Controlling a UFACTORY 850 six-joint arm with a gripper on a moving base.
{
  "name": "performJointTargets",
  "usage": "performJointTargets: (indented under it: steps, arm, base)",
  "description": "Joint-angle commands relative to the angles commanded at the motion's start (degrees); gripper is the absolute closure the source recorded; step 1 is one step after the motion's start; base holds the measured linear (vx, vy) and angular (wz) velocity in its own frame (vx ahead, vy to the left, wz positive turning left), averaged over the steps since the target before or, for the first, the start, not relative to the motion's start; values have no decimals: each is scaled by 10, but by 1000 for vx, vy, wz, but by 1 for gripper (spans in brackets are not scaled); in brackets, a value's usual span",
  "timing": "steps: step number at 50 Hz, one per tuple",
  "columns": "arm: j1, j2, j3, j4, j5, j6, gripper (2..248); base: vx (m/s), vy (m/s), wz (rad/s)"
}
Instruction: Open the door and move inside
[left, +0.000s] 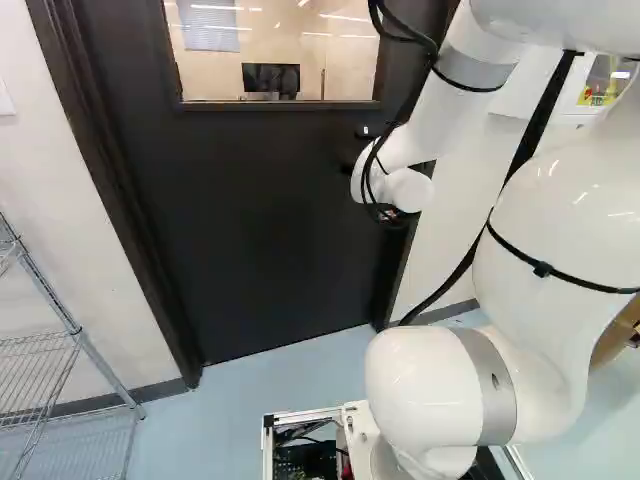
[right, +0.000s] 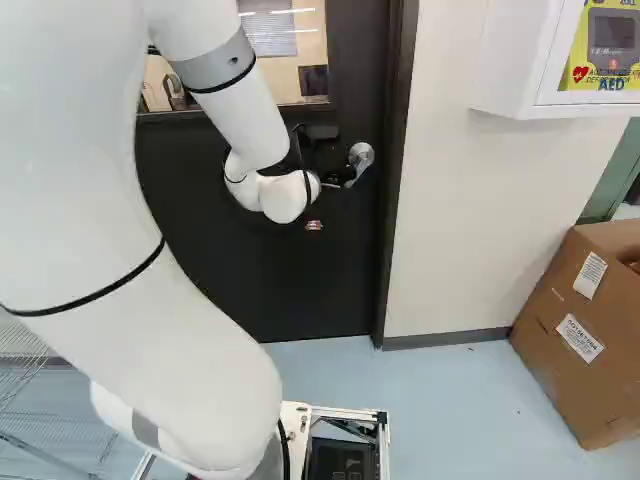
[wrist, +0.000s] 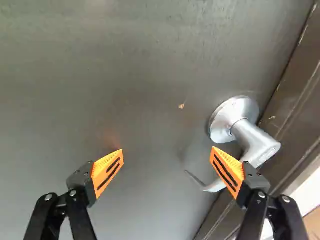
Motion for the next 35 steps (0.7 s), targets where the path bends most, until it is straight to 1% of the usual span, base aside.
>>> performJointTargets:
  steps: [26,35]
  arm:
    - [0,-33,2,0,0,0,3]
    - [0,-38,2,0,0,0,3]
  base:
    - [0,0,0]
    - [0,0,0]
